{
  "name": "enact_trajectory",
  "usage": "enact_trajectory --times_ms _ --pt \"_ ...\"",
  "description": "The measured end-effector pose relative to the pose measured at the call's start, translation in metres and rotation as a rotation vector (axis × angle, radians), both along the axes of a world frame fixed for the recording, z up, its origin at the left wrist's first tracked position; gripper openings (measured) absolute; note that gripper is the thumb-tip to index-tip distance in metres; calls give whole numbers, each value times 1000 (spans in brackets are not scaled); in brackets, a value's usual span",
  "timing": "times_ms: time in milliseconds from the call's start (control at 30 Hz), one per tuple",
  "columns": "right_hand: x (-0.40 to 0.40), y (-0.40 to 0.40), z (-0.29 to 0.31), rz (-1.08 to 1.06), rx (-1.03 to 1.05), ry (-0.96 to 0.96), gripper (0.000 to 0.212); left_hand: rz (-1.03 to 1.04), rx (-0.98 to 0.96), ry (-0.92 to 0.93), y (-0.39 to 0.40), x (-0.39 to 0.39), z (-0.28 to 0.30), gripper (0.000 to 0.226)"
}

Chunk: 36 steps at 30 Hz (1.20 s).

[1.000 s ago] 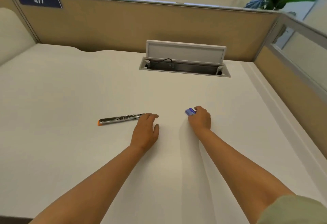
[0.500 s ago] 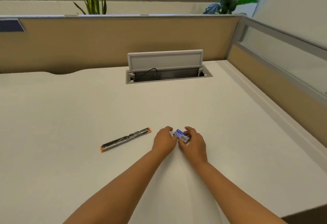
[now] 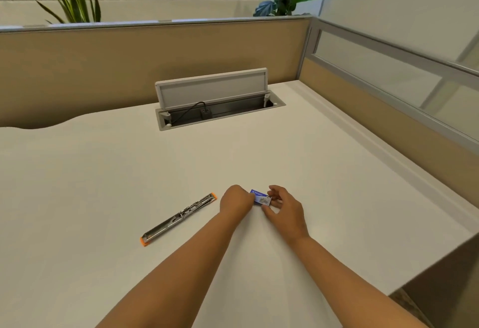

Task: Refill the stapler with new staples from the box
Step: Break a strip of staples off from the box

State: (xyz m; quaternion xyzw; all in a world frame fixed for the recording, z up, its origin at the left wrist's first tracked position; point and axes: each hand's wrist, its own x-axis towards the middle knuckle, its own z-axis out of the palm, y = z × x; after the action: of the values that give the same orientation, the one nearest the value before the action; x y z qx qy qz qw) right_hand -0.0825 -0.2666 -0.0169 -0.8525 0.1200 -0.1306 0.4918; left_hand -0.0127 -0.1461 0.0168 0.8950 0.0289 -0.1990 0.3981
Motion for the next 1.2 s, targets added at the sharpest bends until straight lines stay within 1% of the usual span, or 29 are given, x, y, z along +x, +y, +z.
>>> enact_trajectory --times_ms 67,167,267,433,500,600,667,733,900,1067,1200 --pt "1 -1 0 0 -22 8 45 8 50 38 -1 4 4 28" --pt "4 -2 2 0 -52 18 47 26 87 80 -4 11 5 34" --pt "5 -2 3 10 -78 34 47 53 114 114 -8 13 5 34" --pt "7 -6 3 39 -33 40 44 93 133 178 -14 18 12 33" --pt "7 -8 2 46 8 39 43 111 127 173 -14 18 11 33" --pt "5 -10 2 50 69 32 38 150 83 136 -12 16 6 23" --pt "4 -14 1 57 16 -5 28 158 70 112 -11 15 5 23" --pt "4 -17 2 81 -53 -41 24 153 80 101 -11 15 6 28" --pt "1 -23 2 103 -63 -71 25 149 96 93 -13 15 7 18" --pt "-1 -25 3 53 -66 -62 27 149 110 98 -14 16 5 19" --pt "4 -29 8 69 -153 -25 22 138 123 92 -13 17 4 19"
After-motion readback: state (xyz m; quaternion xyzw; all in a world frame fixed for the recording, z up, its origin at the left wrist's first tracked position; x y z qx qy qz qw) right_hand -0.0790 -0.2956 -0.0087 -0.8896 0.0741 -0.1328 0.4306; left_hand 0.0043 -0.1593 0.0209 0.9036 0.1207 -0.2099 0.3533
